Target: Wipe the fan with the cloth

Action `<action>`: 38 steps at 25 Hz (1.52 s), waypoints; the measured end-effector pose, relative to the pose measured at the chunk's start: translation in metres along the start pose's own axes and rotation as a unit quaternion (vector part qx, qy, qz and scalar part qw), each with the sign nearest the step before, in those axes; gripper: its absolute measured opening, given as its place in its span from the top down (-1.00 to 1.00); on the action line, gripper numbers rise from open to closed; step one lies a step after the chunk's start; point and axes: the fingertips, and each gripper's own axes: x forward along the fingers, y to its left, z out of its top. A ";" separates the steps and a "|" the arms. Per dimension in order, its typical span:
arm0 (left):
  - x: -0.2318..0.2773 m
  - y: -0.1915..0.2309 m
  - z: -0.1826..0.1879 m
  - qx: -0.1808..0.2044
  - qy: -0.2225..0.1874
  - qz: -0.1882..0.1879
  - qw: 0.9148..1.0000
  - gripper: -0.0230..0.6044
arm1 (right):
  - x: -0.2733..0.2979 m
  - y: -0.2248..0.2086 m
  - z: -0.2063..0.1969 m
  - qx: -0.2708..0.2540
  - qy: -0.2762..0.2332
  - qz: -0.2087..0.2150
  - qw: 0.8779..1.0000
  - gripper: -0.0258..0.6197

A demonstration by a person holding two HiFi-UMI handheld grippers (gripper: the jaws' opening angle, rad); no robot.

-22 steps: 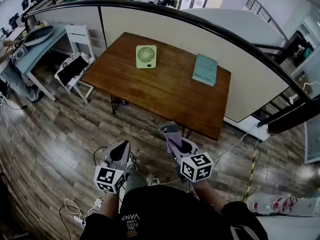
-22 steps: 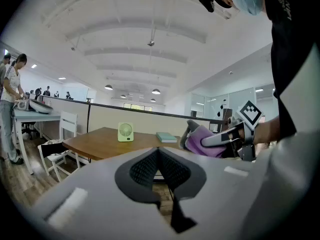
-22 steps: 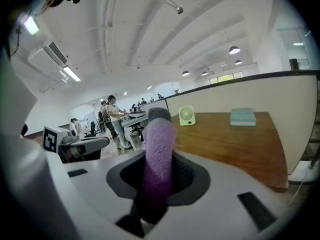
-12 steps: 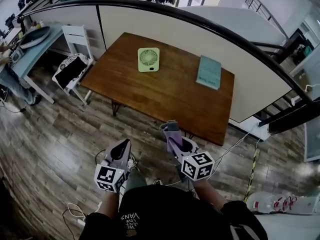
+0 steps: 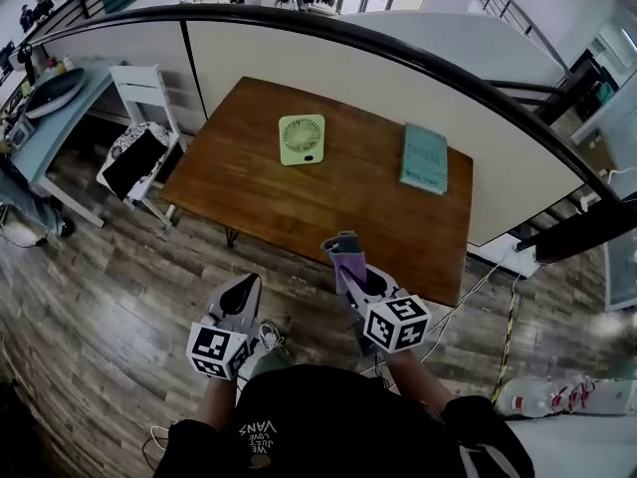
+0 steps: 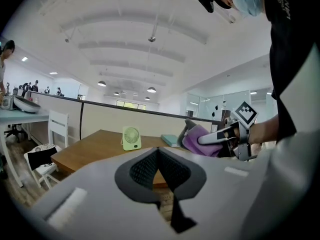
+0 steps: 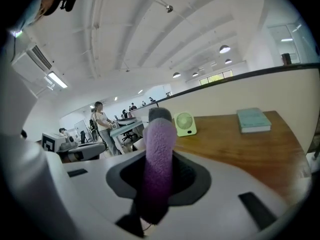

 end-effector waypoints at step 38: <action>0.147 0.136 0.036 -0.016 0.031 -0.050 0.998 0.89 | 0.163 -0.064 0.065 0.042 0.021 -0.041 0.998 0.61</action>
